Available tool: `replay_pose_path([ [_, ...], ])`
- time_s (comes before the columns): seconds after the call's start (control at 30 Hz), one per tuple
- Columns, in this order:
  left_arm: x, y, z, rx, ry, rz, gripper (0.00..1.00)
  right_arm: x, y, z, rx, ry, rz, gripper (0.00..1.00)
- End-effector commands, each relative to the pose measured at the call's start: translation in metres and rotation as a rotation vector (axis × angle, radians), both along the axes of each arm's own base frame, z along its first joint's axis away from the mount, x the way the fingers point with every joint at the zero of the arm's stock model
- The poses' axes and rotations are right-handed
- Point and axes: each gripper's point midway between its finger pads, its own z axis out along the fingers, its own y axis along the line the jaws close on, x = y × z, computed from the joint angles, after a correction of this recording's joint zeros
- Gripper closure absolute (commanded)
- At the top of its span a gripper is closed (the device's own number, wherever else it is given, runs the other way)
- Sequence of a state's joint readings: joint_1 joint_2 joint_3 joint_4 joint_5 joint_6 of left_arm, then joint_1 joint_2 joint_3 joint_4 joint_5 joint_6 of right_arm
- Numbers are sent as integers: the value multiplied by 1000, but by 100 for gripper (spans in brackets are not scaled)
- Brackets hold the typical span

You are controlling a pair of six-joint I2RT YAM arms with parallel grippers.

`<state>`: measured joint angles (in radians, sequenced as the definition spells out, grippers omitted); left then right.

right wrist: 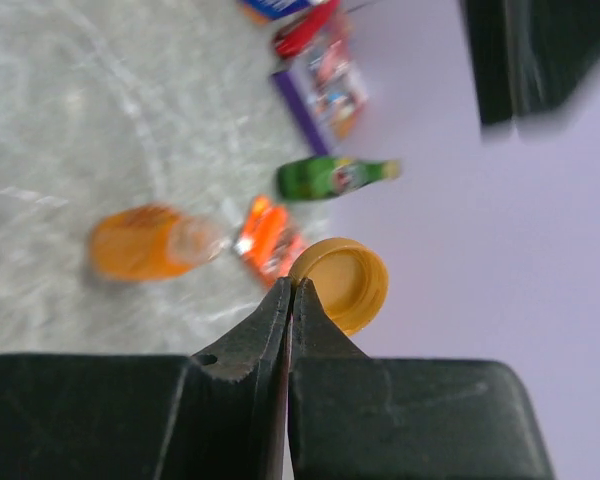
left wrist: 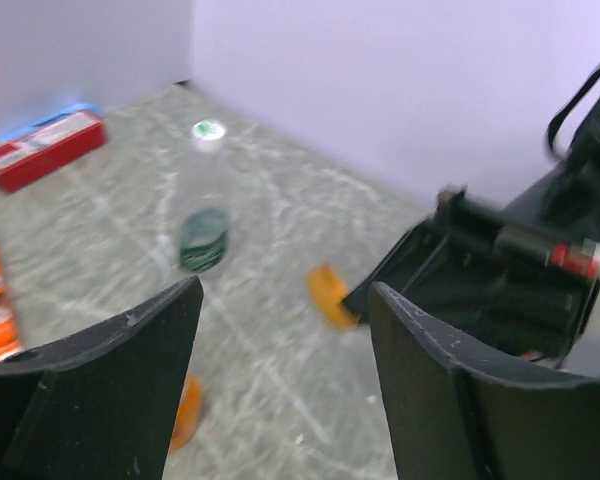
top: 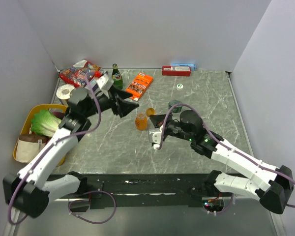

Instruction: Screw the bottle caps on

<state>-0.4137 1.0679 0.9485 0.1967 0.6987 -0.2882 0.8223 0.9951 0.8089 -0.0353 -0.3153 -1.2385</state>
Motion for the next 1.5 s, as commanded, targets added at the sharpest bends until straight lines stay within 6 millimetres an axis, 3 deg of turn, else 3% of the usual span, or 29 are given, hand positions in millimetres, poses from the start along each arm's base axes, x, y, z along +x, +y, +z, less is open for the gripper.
replay_pose_path([
  [0.0, -14, -22, 31, -45, 64, -207, 28, 16, 16, 42, 78, -230, -28, 100],
  [0.3, -7, -31, 6, -2, 132, -224, 32, 22, 28, 65, 138, -297, -67, 100],
  [0.6, -7, -37, -4, 5, 145, -232, 39, 17, 35, 73, 137, -342, -49, 100],
  [0.9, -11, -43, -9, 19, 136, -254, 67, 10, 39, 71, 124, -370, -23, 100],
  [0.93, -10, -43, -10, 21, 136, -253, 76, 10, 40, 70, 120, -366, -19, 100],
  [1.07, -14, -41, -11, 32, 123, -258, 95, 11, 38, 63, 96, -347, -25, 100],
  [1.1, -14, -40, -13, 41, 120, -250, 99, 10, 37, 64, 92, -349, -32, 84],
  [1.13, -14, -39, -14, 52, 115, -244, 99, 12, 35, 54, 50, -331, -38, 74],
  [1.2, -13, -31, -9, 105, 32, -216, 99, 11, 24, 55, 41, -310, -74, 61],
  [1.23, -14, -23, -26, 174, 66, -180, 99, 13, 15, 51, 26, -282, -107, 59],
  [1.27, -15, -16, -28, 224, 21, -166, 99, 15, 2, 34, -3, -194, -139, 58],
  [1.3, -17, -6, -29, 309, -140, -154, 99, 12, -13, 36, 18, -153, -168, 53],
  [1.33, -19, 5, -47, 388, -143, -126, 99, 13, -24, 33, 30, -99, -202, 51],
  [1.37, -26, 17, -61, 467, -256, -125, 99, 17, -42, 21, 46, 14, -271, 50],
  [1.43, -27, 34, -85, 564, -319, -74, 99, 26, -60, 21, 83, 95, -369, 49],
  [1.47, -32, 44, -108, 618, -362, -62, 99, 34, -73, 10, 96, 182, -445, 50],
])
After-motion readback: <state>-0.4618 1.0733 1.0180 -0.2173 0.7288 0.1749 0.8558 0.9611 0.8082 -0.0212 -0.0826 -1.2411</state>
